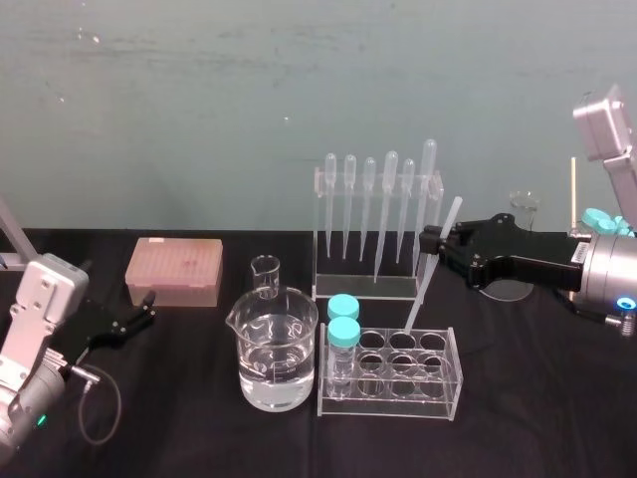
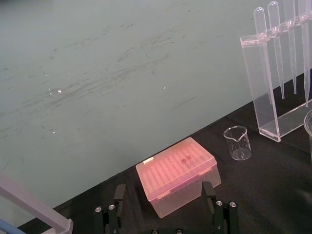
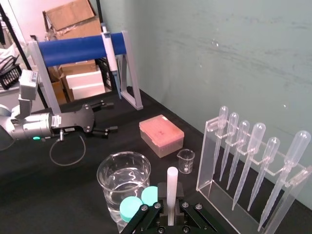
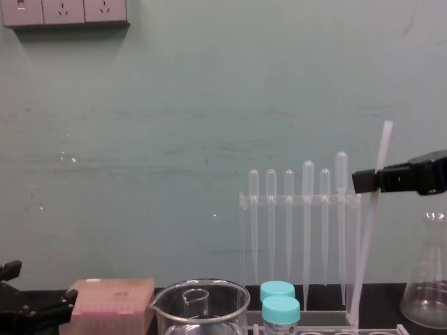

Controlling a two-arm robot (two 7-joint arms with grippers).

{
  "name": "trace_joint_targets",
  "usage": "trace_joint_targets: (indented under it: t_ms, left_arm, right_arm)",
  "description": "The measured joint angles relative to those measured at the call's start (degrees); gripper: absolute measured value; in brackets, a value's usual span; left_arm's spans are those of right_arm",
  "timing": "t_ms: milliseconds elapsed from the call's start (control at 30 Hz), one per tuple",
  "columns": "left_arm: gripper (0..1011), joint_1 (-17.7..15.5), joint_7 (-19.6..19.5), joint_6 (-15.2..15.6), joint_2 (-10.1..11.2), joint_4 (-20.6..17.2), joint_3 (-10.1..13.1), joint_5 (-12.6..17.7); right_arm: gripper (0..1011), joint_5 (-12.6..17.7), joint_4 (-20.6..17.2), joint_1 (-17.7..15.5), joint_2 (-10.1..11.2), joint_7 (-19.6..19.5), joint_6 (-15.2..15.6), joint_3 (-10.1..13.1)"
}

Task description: Pick up the stirring rod with one hand, then place it down.

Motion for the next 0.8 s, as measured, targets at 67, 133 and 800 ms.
trace_joint_targets:
  t_ms: [67,133,800]
  left_arm:
    - [1000,0.00,0.00,0.00,0.00,0.00,0.00,0.00]
    - [1000,0.00,0.00,0.00,0.00,0.00,0.00,0.00]
    - [1000,0.00,0.00,0.00,0.00,0.00,0.00,0.00]
  right_arm:
    - [72,-0.16,0.38,0.14,-0.17,0.03,0.09,-0.22]
    - [72,-0.43,1.03,0.40,-0.49,0.11,0.23,-0.57]
    - [72,-1.84,5.66,2.70,-2.90,2.04,1.13,-2.96]
